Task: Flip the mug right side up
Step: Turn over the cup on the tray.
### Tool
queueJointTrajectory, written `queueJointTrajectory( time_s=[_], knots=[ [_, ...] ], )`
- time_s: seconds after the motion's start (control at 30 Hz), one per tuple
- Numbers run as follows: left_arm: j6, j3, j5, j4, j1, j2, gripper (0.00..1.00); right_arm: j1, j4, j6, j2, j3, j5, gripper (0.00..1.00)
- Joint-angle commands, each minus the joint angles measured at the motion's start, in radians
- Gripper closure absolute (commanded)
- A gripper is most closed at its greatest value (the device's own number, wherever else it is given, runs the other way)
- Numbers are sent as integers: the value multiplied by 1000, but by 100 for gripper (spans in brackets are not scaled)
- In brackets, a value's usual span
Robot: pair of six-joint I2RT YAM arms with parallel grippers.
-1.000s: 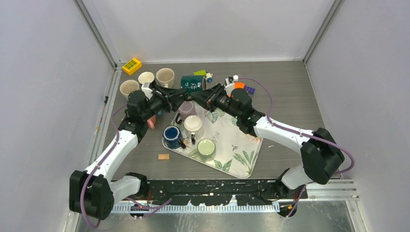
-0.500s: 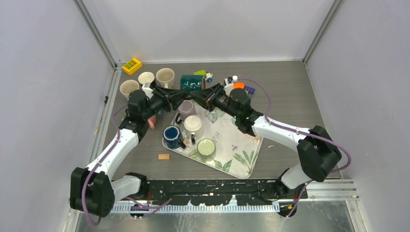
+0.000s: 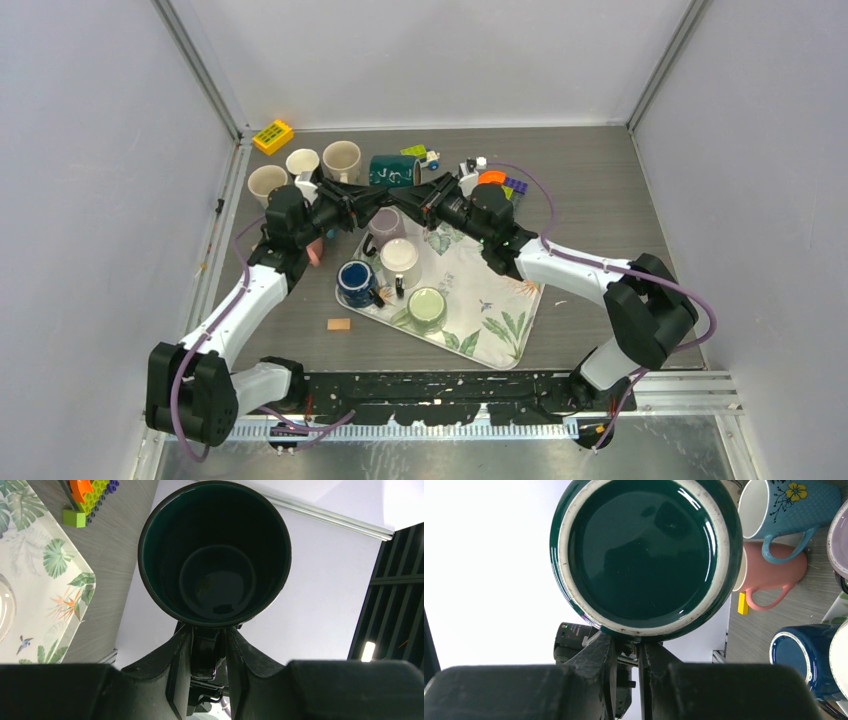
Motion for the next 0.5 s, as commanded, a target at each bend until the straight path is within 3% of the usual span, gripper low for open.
queueJointTrajectory(
  time_s=[0.0,0.17,0.33,0.4,0.47],
  knots=[
    [-6,13,23,88,-7,-6,70,32,119,-11,-11,62,-66,99],
    [-9,20,26,94,-11,-3,79,34,117,-13,-6,62,-71,99],
    [0,27,29,84,-14,-6,99,34,79,-37,-18,60,-77,99],
    [21,31,23,61,-13,-13,99,35,36,-63,-31,61,-79,99],
    [61,45,17,25,-13,-20,99,34,-32,-99,-48,66,-79,91]
  ],
)
